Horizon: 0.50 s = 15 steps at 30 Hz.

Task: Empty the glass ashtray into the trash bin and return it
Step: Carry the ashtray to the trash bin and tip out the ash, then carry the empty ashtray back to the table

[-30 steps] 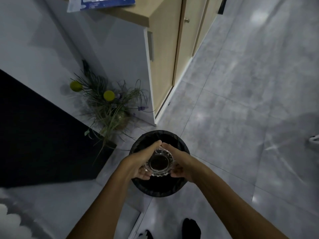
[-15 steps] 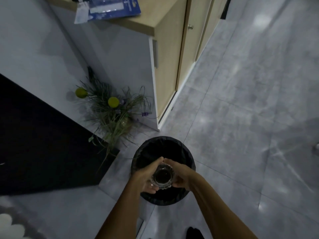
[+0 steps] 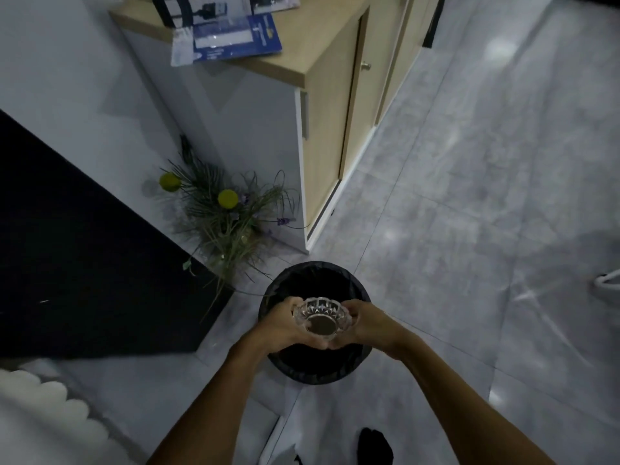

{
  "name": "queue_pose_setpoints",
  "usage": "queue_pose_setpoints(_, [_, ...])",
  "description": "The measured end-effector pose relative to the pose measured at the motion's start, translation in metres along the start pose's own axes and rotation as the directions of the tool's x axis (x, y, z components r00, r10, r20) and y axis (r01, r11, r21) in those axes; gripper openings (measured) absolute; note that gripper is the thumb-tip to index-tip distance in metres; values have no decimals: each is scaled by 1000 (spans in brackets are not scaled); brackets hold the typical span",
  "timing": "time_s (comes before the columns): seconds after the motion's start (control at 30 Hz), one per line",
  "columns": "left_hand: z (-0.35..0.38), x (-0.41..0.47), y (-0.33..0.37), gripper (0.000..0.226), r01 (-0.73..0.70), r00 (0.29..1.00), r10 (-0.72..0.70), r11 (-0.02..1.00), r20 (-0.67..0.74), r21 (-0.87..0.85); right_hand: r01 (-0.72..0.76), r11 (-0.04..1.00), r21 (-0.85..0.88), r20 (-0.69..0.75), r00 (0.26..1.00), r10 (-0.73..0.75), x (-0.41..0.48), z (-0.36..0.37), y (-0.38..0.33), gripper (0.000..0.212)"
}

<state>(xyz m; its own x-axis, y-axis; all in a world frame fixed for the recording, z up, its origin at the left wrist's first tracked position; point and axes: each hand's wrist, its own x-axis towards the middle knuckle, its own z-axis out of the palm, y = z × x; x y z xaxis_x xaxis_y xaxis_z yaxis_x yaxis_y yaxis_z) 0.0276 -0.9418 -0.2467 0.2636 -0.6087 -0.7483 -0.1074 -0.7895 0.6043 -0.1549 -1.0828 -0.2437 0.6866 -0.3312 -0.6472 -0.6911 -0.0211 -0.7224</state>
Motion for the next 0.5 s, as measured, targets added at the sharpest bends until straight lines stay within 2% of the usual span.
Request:
queue_pose_setpoints(0.03, [2, -5, 2, 104, -53, 998, 55, 998, -44, 36, 81, 995, -49, -47, 995, -83, -8, 4, -8, 46])
queue_pose_setpoints(0.1, [6, -18, 8, 121, -156, 976, 166, 985, -144, 80, 202, 973, -107, -178, 959, -219, -22, 11, -18, 60])
queue_pose_setpoints(0.2, [6, -36, 15, 135, -266, 933, 283, 958, -223, 106, 241, 957, -164, -313, 907, -282, -47, 16, -35, 88])
queue_pose_setpoints(0.33, [-7, -77, 44, 121, -376, 879, 404, 914, -254, 154, 285, 937, -202, -368, 864, -343, -88, 5, -67, 91])
queue_pose_setpoints(0.43, [-20, -124, 77, 97, -423, 857, 452, 892, -250, 162, 316, 920, -233, -396, 833, -387, -128, -7, -100, 93])
queue_pose_setpoints(0.5, [-30, -153, 97, 96, -467, 833, 489, 872, -259, 145, 346, 901, -261, -394, 814, -426, -157, -16, -128, 94])
